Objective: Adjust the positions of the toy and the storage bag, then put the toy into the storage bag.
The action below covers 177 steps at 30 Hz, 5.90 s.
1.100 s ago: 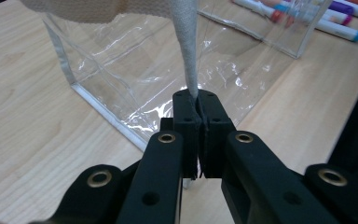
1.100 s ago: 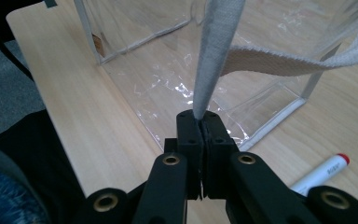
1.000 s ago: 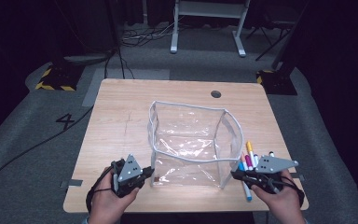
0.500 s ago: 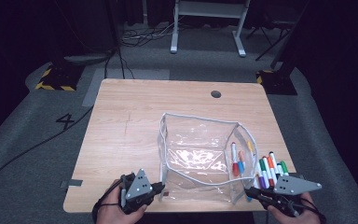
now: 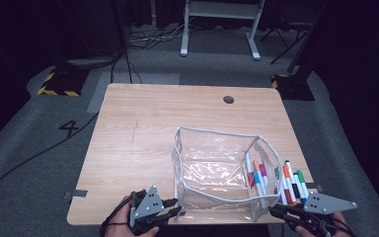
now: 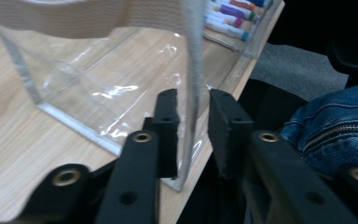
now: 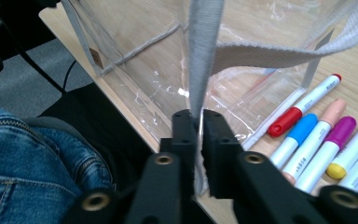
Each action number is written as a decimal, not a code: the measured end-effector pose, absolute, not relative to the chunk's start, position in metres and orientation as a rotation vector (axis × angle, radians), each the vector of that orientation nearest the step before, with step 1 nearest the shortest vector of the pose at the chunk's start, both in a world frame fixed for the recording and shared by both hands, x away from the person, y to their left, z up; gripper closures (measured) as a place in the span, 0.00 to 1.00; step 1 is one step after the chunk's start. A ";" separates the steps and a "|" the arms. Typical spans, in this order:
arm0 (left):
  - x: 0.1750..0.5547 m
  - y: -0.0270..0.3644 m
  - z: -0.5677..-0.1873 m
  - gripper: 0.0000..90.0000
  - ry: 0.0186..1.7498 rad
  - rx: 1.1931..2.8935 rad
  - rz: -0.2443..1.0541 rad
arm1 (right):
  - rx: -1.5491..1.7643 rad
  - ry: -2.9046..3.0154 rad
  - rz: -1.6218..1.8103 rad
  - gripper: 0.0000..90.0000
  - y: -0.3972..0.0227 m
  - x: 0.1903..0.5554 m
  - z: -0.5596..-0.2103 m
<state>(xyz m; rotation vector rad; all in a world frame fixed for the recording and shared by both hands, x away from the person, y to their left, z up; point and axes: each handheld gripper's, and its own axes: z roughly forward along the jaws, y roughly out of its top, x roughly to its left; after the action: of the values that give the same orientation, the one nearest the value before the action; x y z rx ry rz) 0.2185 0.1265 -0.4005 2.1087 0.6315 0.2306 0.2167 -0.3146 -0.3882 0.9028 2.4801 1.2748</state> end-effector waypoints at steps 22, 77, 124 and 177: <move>0.299 0.193 -0.421 0.41 0.955 2.061 0.486 | 1.078 2.336 1.193 0.63 -0.362 0.243 -0.381; 0.331 0.210 -0.506 0.24 1.114 2.139 0.426 | 1.703 2.193 0.652 0.85 -0.446 0.316 -0.448; 0.336 0.208 -0.506 0.22 1.113 2.139 0.422 | 0.744 2.559 1.140 0.85 -0.271 0.310 -0.250; 0.336 0.209 -0.506 0.22 1.111 2.143 0.421 | 0.207 3.230 0.506 0.85 -0.123 0.335 -0.356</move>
<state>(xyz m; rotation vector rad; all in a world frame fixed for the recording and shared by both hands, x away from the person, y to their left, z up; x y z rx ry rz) 0.3357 0.2086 -0.5060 2.1427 1.1105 0.4209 0.3354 -0.1234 -0.3564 0.2067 3.2304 0.5059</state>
